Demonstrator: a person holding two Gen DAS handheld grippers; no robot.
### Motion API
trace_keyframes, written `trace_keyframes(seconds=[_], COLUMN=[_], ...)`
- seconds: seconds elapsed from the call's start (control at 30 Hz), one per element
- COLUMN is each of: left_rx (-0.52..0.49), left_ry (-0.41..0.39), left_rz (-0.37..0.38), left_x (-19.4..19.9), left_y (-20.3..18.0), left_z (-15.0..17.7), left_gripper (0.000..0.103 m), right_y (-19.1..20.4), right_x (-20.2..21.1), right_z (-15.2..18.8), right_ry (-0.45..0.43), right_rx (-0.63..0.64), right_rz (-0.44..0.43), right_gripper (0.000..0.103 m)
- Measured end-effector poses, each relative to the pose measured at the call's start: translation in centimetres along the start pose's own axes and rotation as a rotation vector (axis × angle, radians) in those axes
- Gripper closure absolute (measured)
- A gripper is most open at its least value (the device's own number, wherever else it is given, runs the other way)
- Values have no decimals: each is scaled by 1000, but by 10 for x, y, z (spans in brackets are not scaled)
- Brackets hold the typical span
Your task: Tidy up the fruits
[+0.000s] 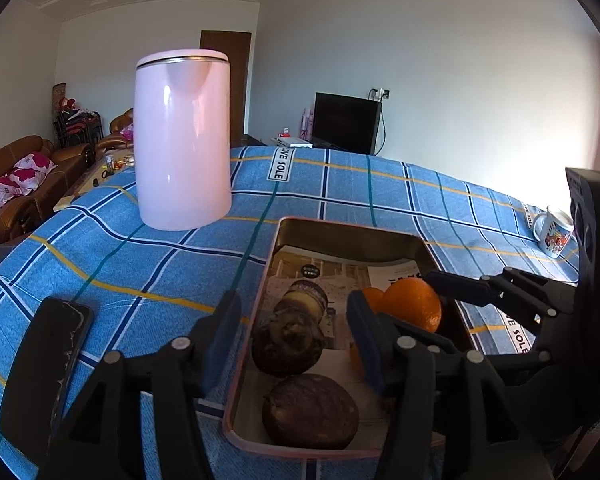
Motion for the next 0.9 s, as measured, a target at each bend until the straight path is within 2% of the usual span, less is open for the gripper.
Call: trace_keyframes(seconds=[0.2, 0.4, 0.47, 0.53, 0.57, 0.9], left_rx=[-6, -3, 1, 0, 2, -39], left_ry=[-35, -76, -92, -117, -128, -166], left_rz=[9, 8, 11, 2, -1, 18], left_x=[13, 30, 36, 43, 45, 63], left_y=[-4, -4, -4, -4, -5, -20], left_z=[-4, -8, -9, -9, -10, -9], left_gripper=[32, 27, 21, 10, 8, 2], right_y=[-6, -10, -13, -16, -18, -33], right_x=[14, 39, 48, 58, 63, 102], right_z=[0, -1, -1, 0, 1, 12], right_ry=[-37, -84, -102, -123, -135, -210], right_rx=[-27, -40, -47, -59, -68, -129], right_rz=[11, 38, 48, 56, 58, 91], right_gripper=[34, 33, 32, 31, 31, 25])
Point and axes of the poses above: each gripper's, at about its wrist camera, not at the fingertips, and x roughly against the way its jaws point, y to its left, z to its underside, the point moved 2 cm from there along -x, roughly the way its jaws point, and after that the axes turned 6 degrees about -y, right-handed, at the moved point
